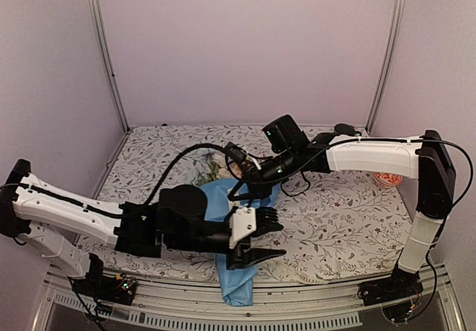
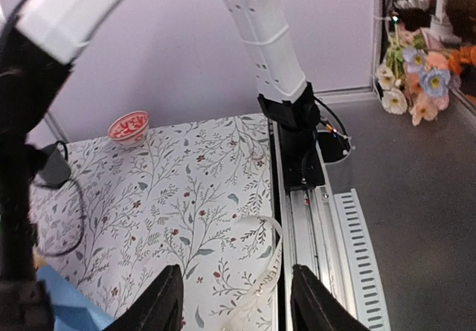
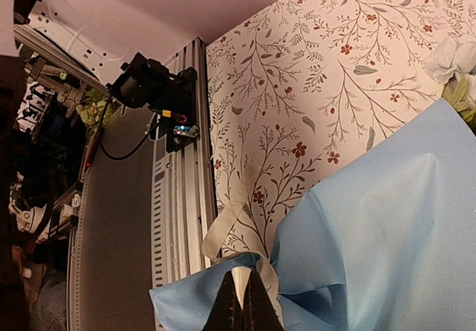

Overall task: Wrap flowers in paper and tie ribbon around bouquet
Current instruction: Cross the half-tied ribbon over the folded bouquet.

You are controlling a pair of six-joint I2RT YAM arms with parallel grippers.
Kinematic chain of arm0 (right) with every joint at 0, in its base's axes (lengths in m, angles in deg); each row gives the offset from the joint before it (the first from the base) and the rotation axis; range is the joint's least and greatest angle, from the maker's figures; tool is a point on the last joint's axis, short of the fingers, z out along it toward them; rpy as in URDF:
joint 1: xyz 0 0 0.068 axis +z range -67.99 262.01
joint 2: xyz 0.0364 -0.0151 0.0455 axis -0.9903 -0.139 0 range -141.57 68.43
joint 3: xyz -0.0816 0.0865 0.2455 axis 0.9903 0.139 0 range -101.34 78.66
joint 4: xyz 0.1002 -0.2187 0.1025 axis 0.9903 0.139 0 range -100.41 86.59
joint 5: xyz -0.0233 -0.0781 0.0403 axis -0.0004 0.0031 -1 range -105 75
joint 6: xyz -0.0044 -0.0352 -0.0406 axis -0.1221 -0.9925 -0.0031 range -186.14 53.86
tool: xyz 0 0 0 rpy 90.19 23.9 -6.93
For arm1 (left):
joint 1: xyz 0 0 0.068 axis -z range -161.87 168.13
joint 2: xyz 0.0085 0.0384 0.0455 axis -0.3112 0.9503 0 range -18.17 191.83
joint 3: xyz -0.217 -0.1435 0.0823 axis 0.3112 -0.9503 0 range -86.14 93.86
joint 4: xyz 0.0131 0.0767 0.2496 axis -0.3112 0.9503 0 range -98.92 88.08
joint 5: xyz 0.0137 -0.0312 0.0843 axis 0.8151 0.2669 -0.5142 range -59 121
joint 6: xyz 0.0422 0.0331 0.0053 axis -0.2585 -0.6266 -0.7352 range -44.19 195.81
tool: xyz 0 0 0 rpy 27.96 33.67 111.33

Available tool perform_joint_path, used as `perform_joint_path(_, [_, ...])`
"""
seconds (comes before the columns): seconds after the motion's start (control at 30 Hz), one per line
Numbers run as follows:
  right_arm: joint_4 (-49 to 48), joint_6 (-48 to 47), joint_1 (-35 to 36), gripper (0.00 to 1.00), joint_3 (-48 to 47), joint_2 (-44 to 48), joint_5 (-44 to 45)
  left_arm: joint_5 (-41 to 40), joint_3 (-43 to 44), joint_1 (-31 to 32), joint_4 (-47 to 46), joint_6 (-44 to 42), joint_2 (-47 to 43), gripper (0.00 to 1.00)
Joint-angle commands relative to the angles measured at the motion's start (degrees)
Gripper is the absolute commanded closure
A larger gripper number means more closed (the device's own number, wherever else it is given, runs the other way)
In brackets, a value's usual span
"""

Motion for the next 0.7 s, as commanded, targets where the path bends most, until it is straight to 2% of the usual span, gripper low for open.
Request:
perform_joint_path(0.0, [-2.1,1.1,1.0,1.00,-1.2,-0.8,-0.7,-7.8,-13.1,-6.6,-9.6,14.9,-10.9,0.61])
perform_joint_path(0.1, [-3.0,2.0,1.3,1.00,-1.0,-0.5,-0.9,-8.1,-19.3,-14.5,-8.3,24.3,-15.8,0.62])
perform_joint_path(0.17, [-3.5,2.4,1.5,1.00,-0.8,-0.3,-1.1,-9.6,-22.7,-16.3,-8.0,25.3,-18.0,0.53])
perform_joint_path(0.27, [-4.3,2.8,1.6,1.00,0.0,0.3,-1.6,-6.6,-25.2,-18.2,-9.4,23.9,-18.8,0.33])
perform_joint_path(0.33, [-4.8,2.9,1.7,1.00,0.2,0.5,-1.9,-3.4,-25.8,-19.2,-11.2,22.4,-17.1,0.28])
perform_joint_path(0.47, [-5.3,2.9,1.9,1.00,0.2,0.5,-2.3,3.1,-26.4,-20.1,-17.9,20.3,-12.1,0.31])
perform_joint_path(0.6, [-5.5,2.8,2.2,1.00,0.4,0.6,-3.7,0.2,-26.8,-21.4,-22.9,21.0,-8.1,0.44])
perform_joint_path(0.67, [-5.5,2.6,2.2,1.00,0.5,0.7,-4.2,1.8,-26.4,-22.3,-24.5,21.3,-6.3,0.48])
